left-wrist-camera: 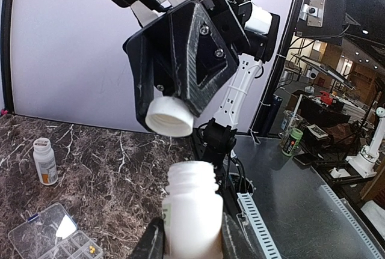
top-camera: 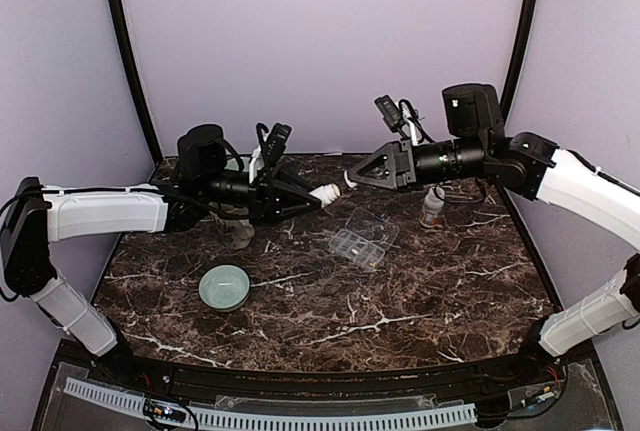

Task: Sort the pills into containers
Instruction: Close the lid of the pill bottle on the pill bottle.

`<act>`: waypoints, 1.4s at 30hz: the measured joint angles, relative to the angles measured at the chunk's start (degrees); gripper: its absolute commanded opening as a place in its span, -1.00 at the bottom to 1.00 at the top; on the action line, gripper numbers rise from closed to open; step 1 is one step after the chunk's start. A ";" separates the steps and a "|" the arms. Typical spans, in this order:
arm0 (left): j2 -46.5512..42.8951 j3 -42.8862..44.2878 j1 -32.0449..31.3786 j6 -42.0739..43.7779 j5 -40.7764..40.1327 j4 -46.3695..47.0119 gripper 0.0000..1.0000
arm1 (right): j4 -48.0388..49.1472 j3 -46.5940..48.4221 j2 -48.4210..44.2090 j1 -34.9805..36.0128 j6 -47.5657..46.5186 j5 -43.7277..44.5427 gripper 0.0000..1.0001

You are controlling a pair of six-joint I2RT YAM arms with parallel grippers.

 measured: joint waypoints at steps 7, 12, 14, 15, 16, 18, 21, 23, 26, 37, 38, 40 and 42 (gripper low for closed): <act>0.63 0.87 0.04 0.00 0.22 -0.17 -1.00 | 0.02 -1.03 0.02 0.61 0.24 -1.49 -0.81; 0.81 1.14 0.22 0.00 0.39 -0.55 -1.00 | 0.66 -1.07 0.04 1.33 0.59 -1.97 -0.81; 0.81 1.14 0.26 0.02 0.48 -0.59 -1.00 | 1.20 -1.09 0.15 1.60 0.79 -2.16 -0.81; 0.81 1.14 0.28 0.02 0.59 -0.61 -1.00 | 1.44 -1.11 0.24 1.70 0.85 -2.27 -0.81; 0.81 1.16 0.28 0.02 0.68 -0.61 -1.00 | 1.66 -1.11 0.35 1.88 0.92 -2.32 -0.81; 0.81 1.18 0.31 0.02 0.85 -0.61 -1.00 | 2.14 -1.14 0.66 2.12 1.05 -2.40 -0.81; 0.81 1.18 0.31 0.02 1.07 -0.61 -1.00 | 2.69 -1.14 1.27 2.43 1.07 -2.51 -0.80; 0.81 1.18 0.31 0.02 1.14 -0.63 -1.00 | 2.91 -1.16 1.60 2.56 1.07 -2.51 -0.80; 0.81 1.20 0.31 0.02 1.25 -0.63 -1.00 | 2.97 -1.38 1.84 2.62 1.09 -2.51 -0.80; 0.90 1.40 0.33 0.00 1.64 -1.03 -1.00 | 4.13 -1.62 2.51 2.62 1.27 -2.51 -0.80; 0.90 1.40 0.39 0.00 1.70 -1.03 -1.00 | 4.22 -1.62 2.54 2.62 1.27 -2.51 -0.80; 0.90 1.40 0.42 0.00 1.75 -1.01 -1.00 | 4.28 -1.62 2.58 2.62 1.27 -2.51 -0.80; 0.90 1.40 0.44 -0.02 1.77 -1.03 -1.00 | 4.39 -1.62 2.64 2.62 1.27 -2.51 -0.80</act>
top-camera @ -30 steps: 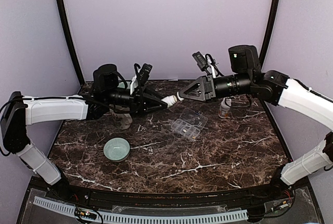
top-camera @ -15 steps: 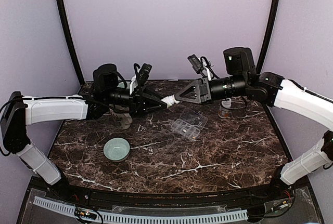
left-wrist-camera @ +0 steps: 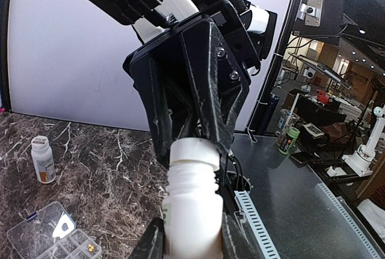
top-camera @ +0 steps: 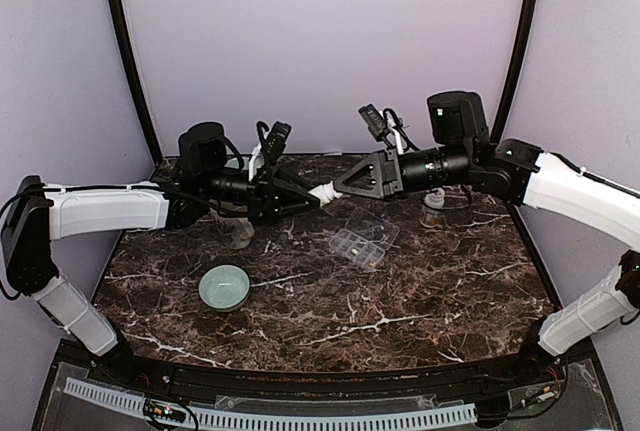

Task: Sort the pills into containers
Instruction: Close the lid of the pill bottle on the pill bottle.

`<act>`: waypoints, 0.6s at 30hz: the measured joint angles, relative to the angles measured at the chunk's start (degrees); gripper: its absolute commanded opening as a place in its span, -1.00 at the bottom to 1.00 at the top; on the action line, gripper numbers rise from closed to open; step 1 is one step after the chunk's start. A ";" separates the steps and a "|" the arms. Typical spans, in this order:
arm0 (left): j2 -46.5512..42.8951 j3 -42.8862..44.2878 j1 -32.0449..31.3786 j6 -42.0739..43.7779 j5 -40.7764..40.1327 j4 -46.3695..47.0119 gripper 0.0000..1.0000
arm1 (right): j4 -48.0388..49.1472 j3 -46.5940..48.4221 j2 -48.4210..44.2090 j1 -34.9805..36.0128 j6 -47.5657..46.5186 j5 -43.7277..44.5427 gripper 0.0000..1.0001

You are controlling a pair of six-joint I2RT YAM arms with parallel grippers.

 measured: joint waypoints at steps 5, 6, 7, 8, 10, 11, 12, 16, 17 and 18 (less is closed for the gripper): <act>0.00 0.00 0.26 -0.02 0.35 -0.24 -1.00 | 0.61 0.00 0.42 0.00 0.00 0.00 -0.80; 0.00 0.00 0.31 -0.04 0.37 -0.35 -1.00 | 0.70 0.00 0.46 0.00 0.00 0.00 -0.80; 0.00 0.00 0.31 -0.07 0.46 -0.44 -1.00 | 0.87 0.00 0.55 0.00 0.00 0.00 -0.80; 0.00 0.00 0.31 -0.13 0.55 -0.48 -1.00 | 1.09 0.00 0.63 0.00 0.00 0.00 -0.80; 0.00 0.00 0.31 -0.20 0.66 -0.55 -1.00 | 1.31 0.00 0.70 0.00 0.00 0.02 -0.80; 0.00 0.00 0.31 -0.26 0.74 -0.52 -1.00 | 1.38 0.00 0.72 0.00 0.00 0.02 -0.80; 0.00 0.00 0.33 -0.39 0.76 -0.52 -1.00 | 1.49 0.00 0.72 0.00 -0.02 0.02 -0.80; 0.00 0.00 0.39 -0.57 0.81 -0.57 -1.00 | 1.55 0.00 0.87 0.00 0.00 0.00 -0.80; 0.00 0.00 0.44 -0.59 0.81 -0.59 -1.00 | 1.57 0.00 0.94 0.00 -0.02 0.02 -0.80; 0.00 0.00 0.46 -0.63 0.85 -0.63 -1.00 | 1.62 0.00 0.96 0.00 -0.02 0.02 -0.80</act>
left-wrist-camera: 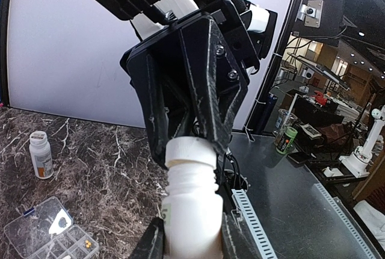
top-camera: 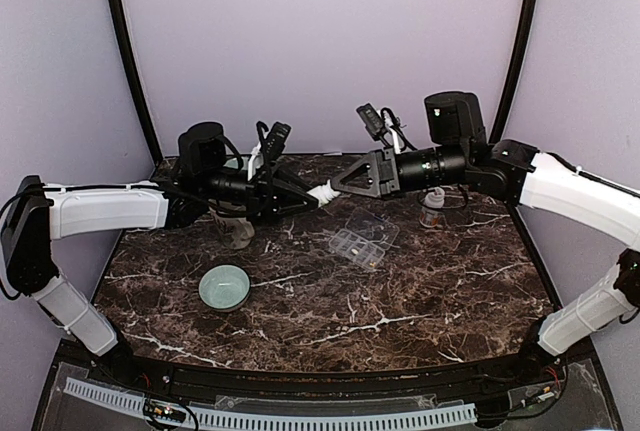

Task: Sort the pills into containers
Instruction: Close the lid of the pill bottle on the pill bottle.

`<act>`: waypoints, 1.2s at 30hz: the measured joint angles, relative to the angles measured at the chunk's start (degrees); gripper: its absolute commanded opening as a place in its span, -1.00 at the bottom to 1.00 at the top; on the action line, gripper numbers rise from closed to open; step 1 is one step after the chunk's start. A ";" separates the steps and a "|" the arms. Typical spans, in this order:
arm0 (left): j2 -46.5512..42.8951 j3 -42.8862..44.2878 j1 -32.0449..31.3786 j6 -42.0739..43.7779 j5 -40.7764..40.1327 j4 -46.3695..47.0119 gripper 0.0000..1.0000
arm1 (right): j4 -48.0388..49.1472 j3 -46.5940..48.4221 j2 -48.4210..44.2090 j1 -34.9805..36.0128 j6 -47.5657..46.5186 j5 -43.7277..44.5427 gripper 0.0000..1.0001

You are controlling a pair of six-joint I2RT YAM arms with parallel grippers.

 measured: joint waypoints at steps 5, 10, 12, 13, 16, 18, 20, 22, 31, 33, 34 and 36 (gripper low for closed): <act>0.00 0.00 0.04 -0.20 -0.02 -0.07 -1.00 | 0.61 -0.44 0.00 0.00 0.00 -0.02 -0.80; 0.24 0.00 0.15 -0.90 0.11 -0.28 -1.00 | 2.19 -1.68 -0.09 -0.09 0.04 -0.04 -0.80; 0.39 0.00 0.22 -1.16 0.17 -0.26 -1.00 | 2.91 -2.23 -0.13 -0.13 0.09 -0.07 -0.80; 0.50 0.00 0.26 -1.33 0.22 -0.26 -1.00 | 3.13 -2.40 -0.15 -0.13 0.13 -0.07 -0.80; 0.74 0.00 0.33 -1.84 0.52 -0.24 -1.00 | 4.00 -3.15 -0.17 -0.17 0.28 -0.22 -0.80; 0.85 0.00 0.37 -2.21 0.70 -0.22 -1.00 | 4.48 -3.54 -0.26 -0.17 0.44 -0.31 -0.80; 0.96 0.00 0.37 -2.54 0.96 -0.20 -1.00 | 4.83 -3.91 -0.37 -0.20 0.48 -0.52 -0.80; 0.98 0.00 0.37 -2.82 1.20 -0.20 -1.00 | 5.46 -4.35 -0.44 -0.20 0.68 -0.96 -0.80; 0.98 0.00 0.55 -4.07 2.64 0.74 -1.00 | 6.19 -4.50 -0.46 -0.09 0.24 -2.43 -0.80; 0.98 0.00 0.55 -4.39 3.06 0.79 -1.00 | 6.01 -4.50 -0.46 -0.02 -0.44 -2.60 -0.80; 0.98 0.00 0.59 -4.55 3.23 0.79 -1.00 | 5.88 -4.50 -0.46 0.02 -0.90 -2.62 -0.80; 0.98 0.00 0.61 -4.94 3.52 0.81 -1.00 | 5.75 -4.50 -0.48 0.13 -1.90 -2.58 -0.80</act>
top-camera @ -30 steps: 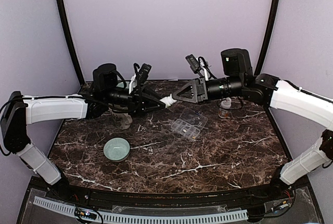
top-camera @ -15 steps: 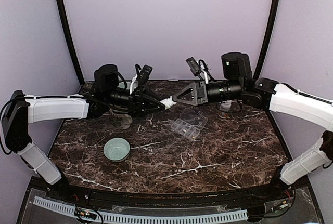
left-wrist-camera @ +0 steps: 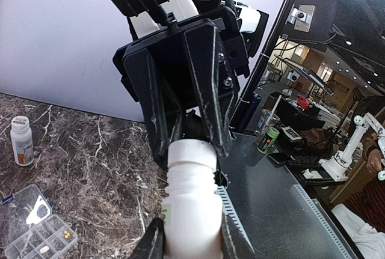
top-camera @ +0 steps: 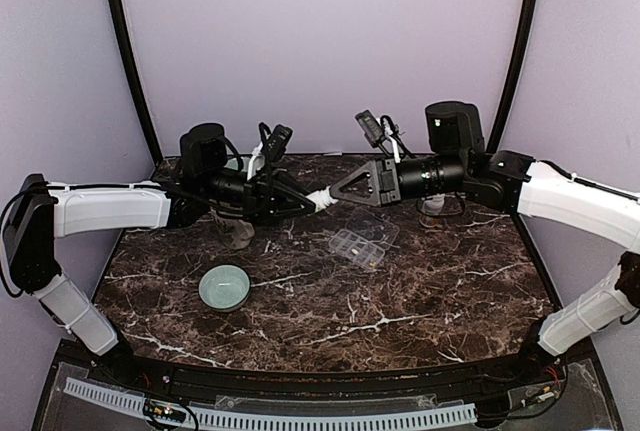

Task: Sort the pills into containers
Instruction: Close the lid of the pill bottle on the pill bottle.

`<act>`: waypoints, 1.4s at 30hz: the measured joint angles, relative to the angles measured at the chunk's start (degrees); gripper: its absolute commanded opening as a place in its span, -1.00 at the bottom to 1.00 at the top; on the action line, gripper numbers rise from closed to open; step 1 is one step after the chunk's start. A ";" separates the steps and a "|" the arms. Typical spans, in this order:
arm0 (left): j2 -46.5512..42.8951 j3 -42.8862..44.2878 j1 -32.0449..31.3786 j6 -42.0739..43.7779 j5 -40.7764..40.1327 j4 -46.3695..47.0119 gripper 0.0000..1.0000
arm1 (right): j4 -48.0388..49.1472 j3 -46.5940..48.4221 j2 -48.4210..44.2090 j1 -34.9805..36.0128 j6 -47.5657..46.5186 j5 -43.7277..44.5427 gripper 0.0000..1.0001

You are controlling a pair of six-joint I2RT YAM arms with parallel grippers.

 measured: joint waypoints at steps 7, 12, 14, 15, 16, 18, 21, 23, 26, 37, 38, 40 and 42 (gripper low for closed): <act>0.00 0.00 0.02 -1.14 1.29 0.31 -1.00 | -0.81 0.00 -0.37 0.72 -3.39 0.44 -0.80; 0.00 0.00 0.02 -2.45 2.43 0.37 -1.00 | -1.25 0.00 -0.55 1.18 -5.84 0.63 -0.80; 0.00 0.00 0.02 -2.78 2.95 0.35 -1.00 | -1.33 0.00 -0.57 1.36 -6.56 0.63 -0.80; 0.00 0.00 0.02 -2.89 3.15 0.33 -1.00 | -1.38 0.02 -0.59 1.38 -6.95 0.63 -0.80; 0.00 0.00 0.02 -2.93 3.32 0.33 -1.00 | -1.40 0.02 -0.59 1.42 -7.28 0.63 -0.80; 0.00 0.00 0.02 -2.95 3.76 0.28 -1.00 | -1.49 0.02 -0.61 1.44 -7.82 0.70 -0.80; 0.00 0.00 0.00 -2.93 4.15 0.22 -1.00 | -1.57 0.02 -0.72 1.53 -8.57 1.16 -0.80; 0.00 0.02 -0.04 -2.89 4.22 0.07 -1.00 | -1.64 0.02 -0.79 1.62 -8.87 1.38 -0.80; -0.02 0.02 -0.09 -2.84 4.39 -0.26 -1.00 | -1.92 0.04 -0.87 1.81 -9.33 1.75 -0.80; -0.02 2.62 -0.24 -2.78 6.25 -4.09 -1.00 | -2.29 0.76 -1.27 1.92 -12.66 1.14 -0.79; -0.02 2.78 -0.24 -2.78 6.45 -4.44 -1.00 | -2.49 0.90 -1.27 1.92 -13.03 1.03 -0.79; -0.02 2.91 -0.26 -2.78 6.91 -4.96 -1.00 | -2.99 1.09 -1.27 2.03 -13.84 0.85 -0.79; -0.02 3.02 -0.31 -2.84 7.32 -5.42 -1.00 | -3.30 1.14 -1.27 2.12 -14.60 0.59 -0.79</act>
